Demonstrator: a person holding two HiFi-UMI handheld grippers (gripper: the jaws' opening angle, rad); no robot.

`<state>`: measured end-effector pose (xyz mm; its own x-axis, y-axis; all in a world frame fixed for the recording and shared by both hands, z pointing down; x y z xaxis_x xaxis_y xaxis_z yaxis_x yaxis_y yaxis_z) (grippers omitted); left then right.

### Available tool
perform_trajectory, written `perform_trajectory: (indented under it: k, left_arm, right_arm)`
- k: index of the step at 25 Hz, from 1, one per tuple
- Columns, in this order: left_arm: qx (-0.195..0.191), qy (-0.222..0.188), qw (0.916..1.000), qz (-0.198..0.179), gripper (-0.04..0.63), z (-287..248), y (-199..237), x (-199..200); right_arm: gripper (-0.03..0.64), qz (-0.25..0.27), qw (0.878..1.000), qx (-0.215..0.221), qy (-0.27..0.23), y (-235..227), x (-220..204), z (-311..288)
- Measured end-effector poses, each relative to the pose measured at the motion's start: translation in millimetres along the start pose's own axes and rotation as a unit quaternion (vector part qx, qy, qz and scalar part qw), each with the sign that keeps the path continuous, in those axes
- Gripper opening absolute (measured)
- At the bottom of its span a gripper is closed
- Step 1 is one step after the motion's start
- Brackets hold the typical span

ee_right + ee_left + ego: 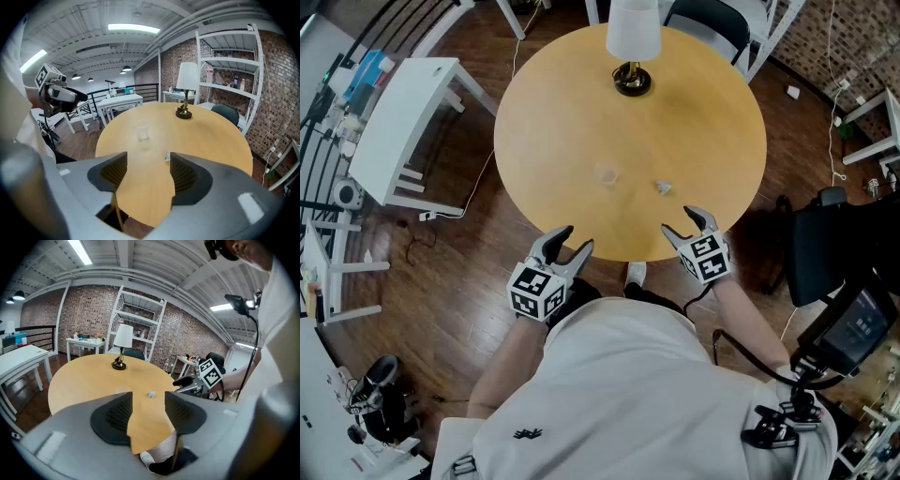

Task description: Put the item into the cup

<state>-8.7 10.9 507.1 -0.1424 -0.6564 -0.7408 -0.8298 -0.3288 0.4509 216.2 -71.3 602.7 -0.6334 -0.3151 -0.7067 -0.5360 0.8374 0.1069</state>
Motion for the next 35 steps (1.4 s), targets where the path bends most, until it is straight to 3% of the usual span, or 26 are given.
perform_trajectory:
  k: [8, 12, 17, 24, 30, 35]
  left_arm:
    - [-0.024, 0.027, 0.9993, -0.006, 0.186, -33, 49, 35]
    - [-0.052, 0.055, 0.9967, -0.030, 0.186, -36, 66, 44]
    - [-0.062, 0.065, 0.9954, -0.033, 0.186, -32, 100, 61]
    - [-0.061, 0.078, 0.9943, -0.039, 0.186, -26, 132, 67]
    - [-0.060, 0.079, 0.9944, -0.036, 0.186, -23, 140, 66]
    - [-0.067, 0.079, 0.9940, -0.036, 0.186, -26, 139, 65]
  right_arm:
    - [0.279, -0.023, 0.999, -0.029, 0.024, -41, 17, -72]
    - [0.276, -0.048, 0.996, -0.050, 0.056, -49, 4, -102]
    - [0.268, -0.096, 0.987, -0.086, 0.096, -64, -16, -134]
    - [0.209, -0.121, 0.979, -0.108, 0.122, -73, -29, -161]
    - [0.078, -0.123, 0.976, -0.117, 0.136, -70, -35, -166]
    - [0.058, -0.127, 0.974, -0.121, 0.140, -71, -33, -165]
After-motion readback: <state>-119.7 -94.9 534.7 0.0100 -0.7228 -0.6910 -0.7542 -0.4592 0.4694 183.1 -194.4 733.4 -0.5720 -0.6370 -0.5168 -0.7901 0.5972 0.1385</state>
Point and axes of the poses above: the fingertips, and each gripper's own axes: z backward along the fingers, y to its left, x out of its top, the point moved 3 cm from there along z, backward along the fingers, and after that the axes turned 13 degrees about z, right-handed, at the moved point
